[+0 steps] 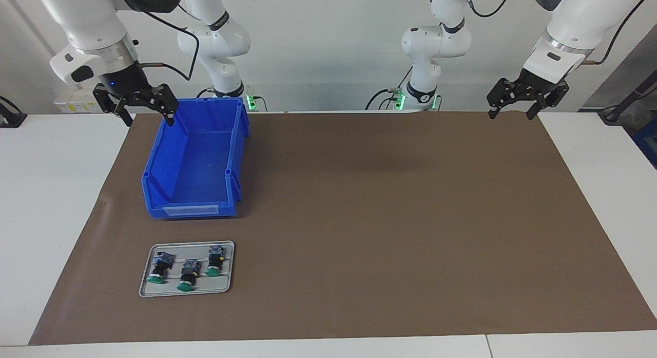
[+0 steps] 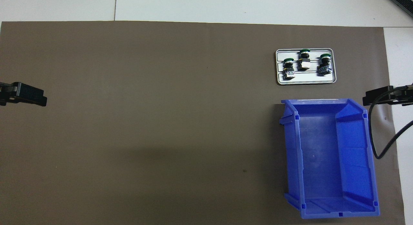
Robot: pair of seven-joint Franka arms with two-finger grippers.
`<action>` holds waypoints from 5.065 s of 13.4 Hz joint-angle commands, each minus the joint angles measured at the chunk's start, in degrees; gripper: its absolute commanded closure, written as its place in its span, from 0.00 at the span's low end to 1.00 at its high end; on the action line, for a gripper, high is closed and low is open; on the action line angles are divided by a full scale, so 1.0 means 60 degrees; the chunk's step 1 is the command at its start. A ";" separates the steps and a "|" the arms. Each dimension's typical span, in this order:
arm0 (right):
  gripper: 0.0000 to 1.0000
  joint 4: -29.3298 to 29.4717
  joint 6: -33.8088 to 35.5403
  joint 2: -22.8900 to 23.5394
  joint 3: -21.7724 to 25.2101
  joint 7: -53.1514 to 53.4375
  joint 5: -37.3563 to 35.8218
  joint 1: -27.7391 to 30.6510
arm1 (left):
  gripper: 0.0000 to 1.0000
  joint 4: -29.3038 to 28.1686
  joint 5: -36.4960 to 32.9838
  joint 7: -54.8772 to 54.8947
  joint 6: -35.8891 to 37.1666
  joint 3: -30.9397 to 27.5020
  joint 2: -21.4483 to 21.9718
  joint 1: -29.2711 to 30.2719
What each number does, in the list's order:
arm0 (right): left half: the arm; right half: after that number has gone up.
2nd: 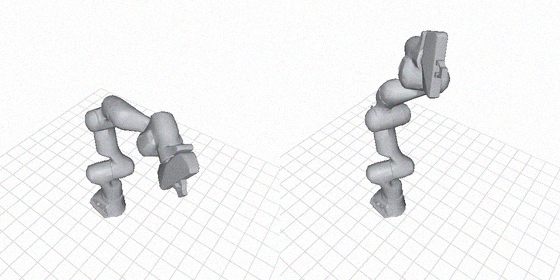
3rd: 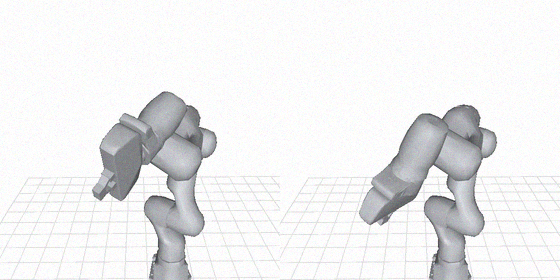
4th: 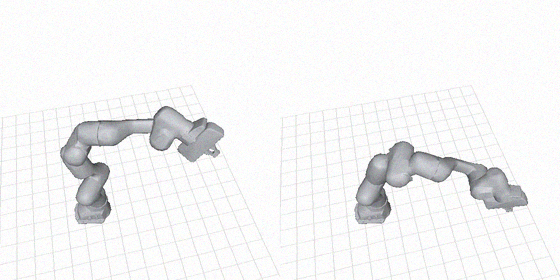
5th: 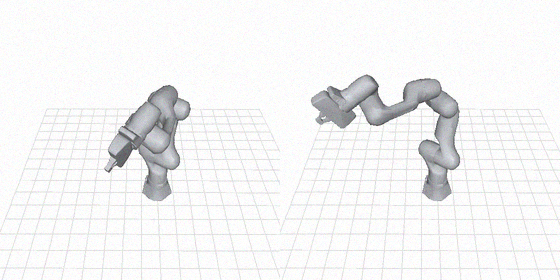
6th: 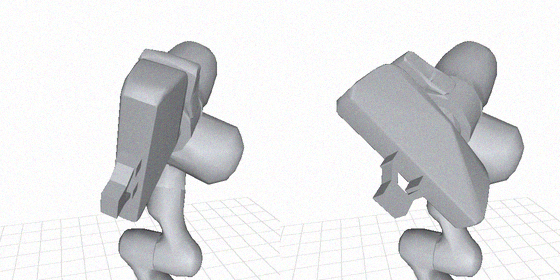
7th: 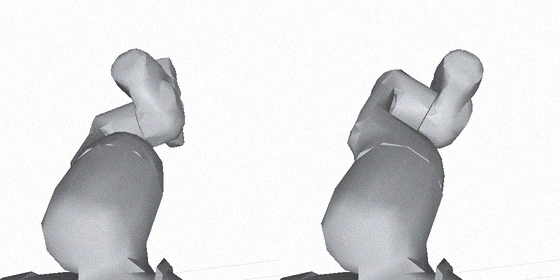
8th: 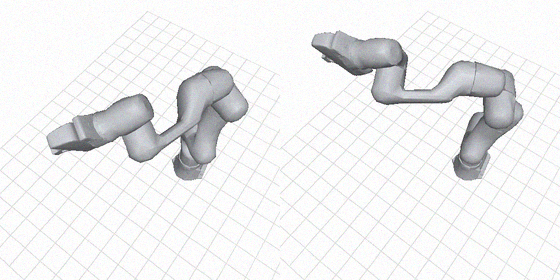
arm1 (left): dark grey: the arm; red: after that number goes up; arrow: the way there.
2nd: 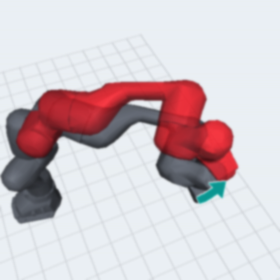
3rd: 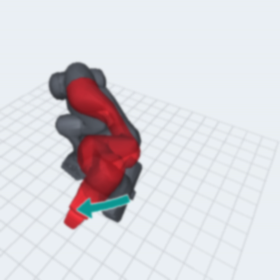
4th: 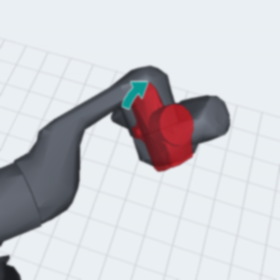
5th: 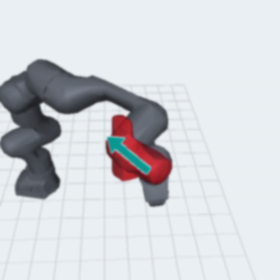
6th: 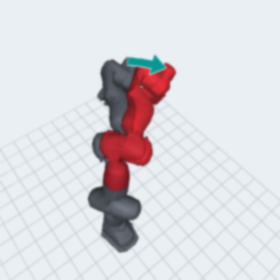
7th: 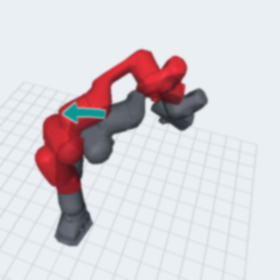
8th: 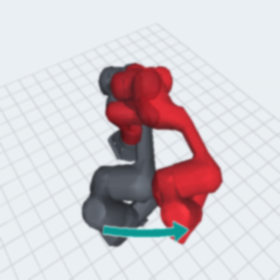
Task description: Place and press button with both arms
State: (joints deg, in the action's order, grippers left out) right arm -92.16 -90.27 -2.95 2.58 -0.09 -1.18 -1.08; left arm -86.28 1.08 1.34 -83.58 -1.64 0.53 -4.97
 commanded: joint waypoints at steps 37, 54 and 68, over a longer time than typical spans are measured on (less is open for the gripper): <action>0.21 0.0126 -0.9169 0.6571 -0.0093 0.0309 0.0944 0.0033 | 0.00 -0.0137 -0.0048 0.0128 0.0058 0.0024 0.0132 0.0036; 1.00 0.0386 -0.8161 0.6322 -0.0122 -0.0028 0.0988 0.0121 | 0.00 -0.0137 -0.0048 0.0128 0.0058 0.0024 0.0132 0.0037; 1.00 0.2602 -0.4656 0.5078 -0.0034 1.2310 0.0036 -0.2322 | 0.00 -0.0137 -0.0048 0.0128 0.0058 0.0024 0.0132 0.0036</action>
State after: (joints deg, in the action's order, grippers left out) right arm -75.96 -118.31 28.35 2.29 62.72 0.49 -12.13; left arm -86.28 1.08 1.35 -83.58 -1.64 0.53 -4.97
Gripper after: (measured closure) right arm 0.590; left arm 0.000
